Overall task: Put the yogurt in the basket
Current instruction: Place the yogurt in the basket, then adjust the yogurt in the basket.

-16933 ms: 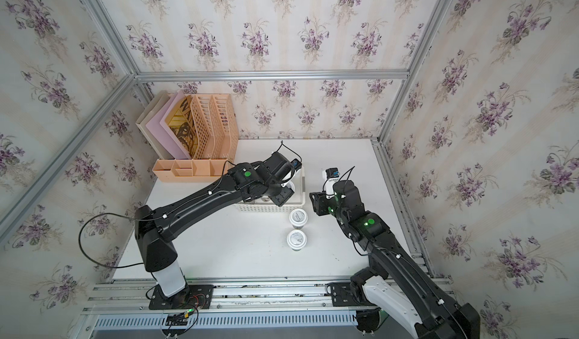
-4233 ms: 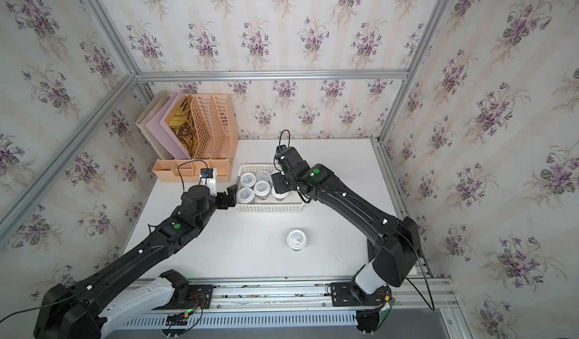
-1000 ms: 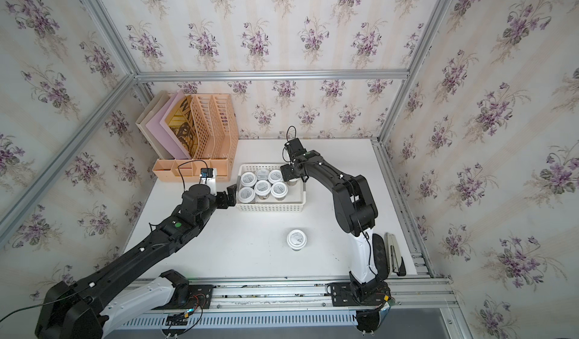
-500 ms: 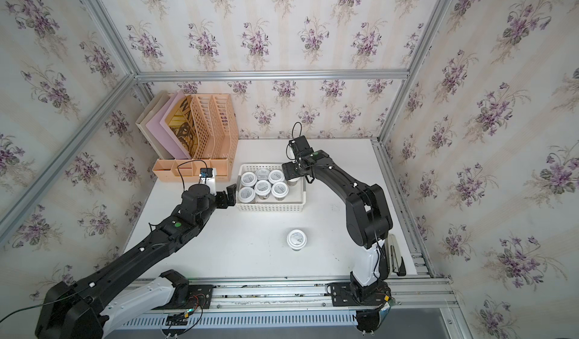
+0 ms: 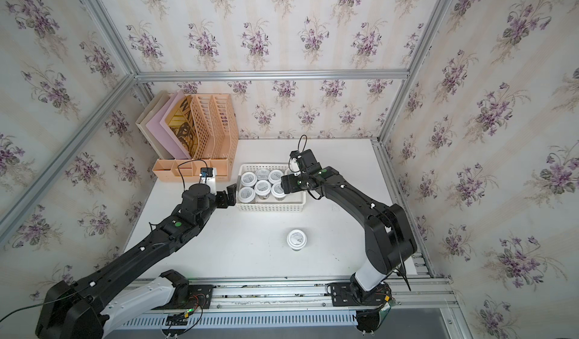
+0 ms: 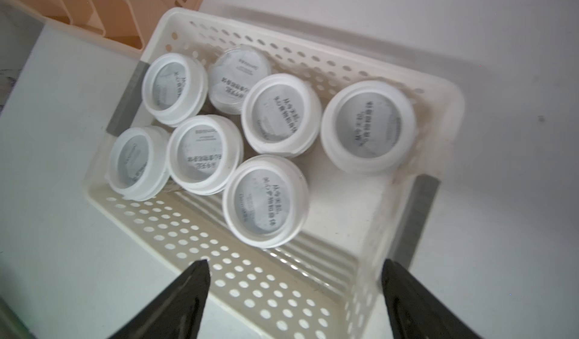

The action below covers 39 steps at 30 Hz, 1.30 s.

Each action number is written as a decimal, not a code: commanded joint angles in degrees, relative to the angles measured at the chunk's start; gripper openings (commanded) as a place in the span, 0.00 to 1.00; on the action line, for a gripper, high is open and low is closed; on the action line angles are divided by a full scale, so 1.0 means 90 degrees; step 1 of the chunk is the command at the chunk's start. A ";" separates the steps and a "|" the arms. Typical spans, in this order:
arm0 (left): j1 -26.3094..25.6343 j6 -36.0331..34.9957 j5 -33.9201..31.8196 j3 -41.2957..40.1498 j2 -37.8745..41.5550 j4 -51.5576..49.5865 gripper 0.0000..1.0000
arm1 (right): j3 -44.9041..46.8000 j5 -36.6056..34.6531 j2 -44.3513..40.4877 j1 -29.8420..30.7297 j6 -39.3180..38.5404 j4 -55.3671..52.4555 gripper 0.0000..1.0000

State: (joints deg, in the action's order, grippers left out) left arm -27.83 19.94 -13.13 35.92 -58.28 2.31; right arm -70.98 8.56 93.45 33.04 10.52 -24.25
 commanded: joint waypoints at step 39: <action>0.0004 0.0007 0.0040 0.0082 -0.0057 0.0070 0.97 | -0.0374 0.0332 0.0960 0.0382 0.0296 0.0487 0.95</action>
State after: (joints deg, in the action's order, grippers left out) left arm -27.79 19.92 -13.08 36.18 -58.72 2.28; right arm -74.02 11.33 102.45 36.36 13.10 -19.59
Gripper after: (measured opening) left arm 0.973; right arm 0.948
